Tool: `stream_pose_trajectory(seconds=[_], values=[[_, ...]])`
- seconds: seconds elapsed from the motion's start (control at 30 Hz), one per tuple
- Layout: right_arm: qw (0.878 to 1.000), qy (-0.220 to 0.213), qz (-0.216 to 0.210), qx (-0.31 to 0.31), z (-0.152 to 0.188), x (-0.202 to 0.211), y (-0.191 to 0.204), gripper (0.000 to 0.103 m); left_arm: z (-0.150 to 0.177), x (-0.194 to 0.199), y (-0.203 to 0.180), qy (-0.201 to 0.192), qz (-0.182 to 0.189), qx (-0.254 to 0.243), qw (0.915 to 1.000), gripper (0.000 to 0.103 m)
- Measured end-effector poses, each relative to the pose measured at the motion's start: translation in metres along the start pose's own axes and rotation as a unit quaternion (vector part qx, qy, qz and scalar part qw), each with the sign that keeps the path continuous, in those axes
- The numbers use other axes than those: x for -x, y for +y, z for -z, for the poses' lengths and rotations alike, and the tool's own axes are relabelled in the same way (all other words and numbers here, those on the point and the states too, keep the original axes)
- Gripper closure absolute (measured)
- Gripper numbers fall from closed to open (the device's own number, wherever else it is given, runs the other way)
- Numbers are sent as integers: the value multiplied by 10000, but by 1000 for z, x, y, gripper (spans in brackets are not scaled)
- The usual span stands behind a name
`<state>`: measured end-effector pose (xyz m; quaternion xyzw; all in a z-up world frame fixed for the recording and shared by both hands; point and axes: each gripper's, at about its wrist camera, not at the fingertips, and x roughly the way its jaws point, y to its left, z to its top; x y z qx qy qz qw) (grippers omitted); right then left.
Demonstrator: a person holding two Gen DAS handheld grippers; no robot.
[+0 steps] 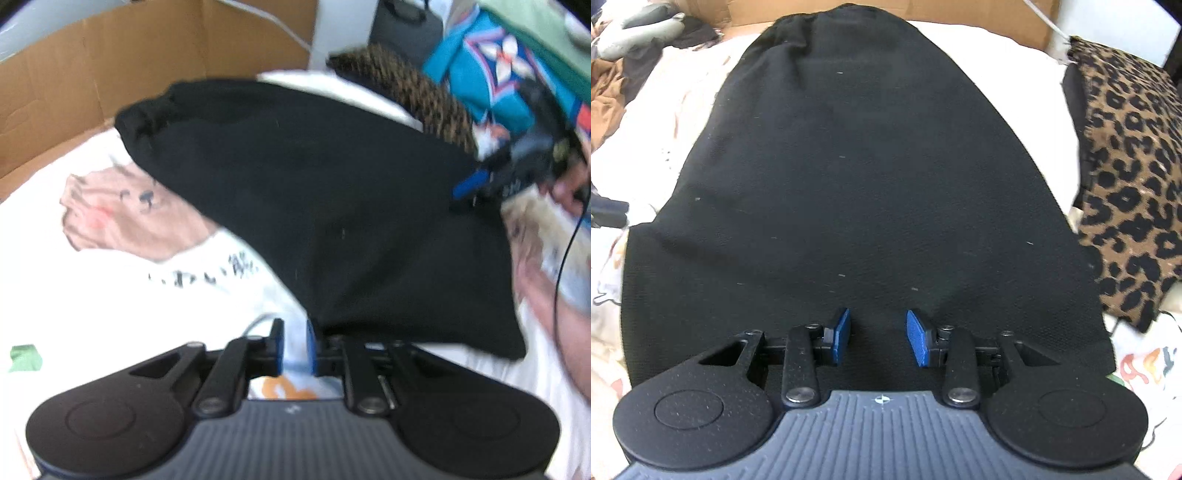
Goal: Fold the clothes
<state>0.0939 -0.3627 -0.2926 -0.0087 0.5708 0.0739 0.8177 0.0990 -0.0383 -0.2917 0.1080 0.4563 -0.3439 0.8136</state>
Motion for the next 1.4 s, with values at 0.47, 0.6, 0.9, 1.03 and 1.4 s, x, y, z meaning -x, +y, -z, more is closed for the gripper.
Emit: stream_pose_trajectory(seconds=[0.47,0.6,0.9,1.03,1.4], values=[[9984,6,404,-394,17,9,-42,62,11,-38,-35,202,637,-490,9966,81],[9976,27,424,-540,20,11,-55,62,13,-35,-40,358,824,-585,9942,81],[9922,-118,455,-1153,39,34,-80,61,-4,-11,-44,562,791,-261,9949,87],[9881,-332,280,-1474,51,46,-88,61,-19,-4,-62,530,591,-277,9965,86],[9817,-989,-23,-1628,67,54,-104,61,-33,-55,-103,778,183,221,9966,86]])
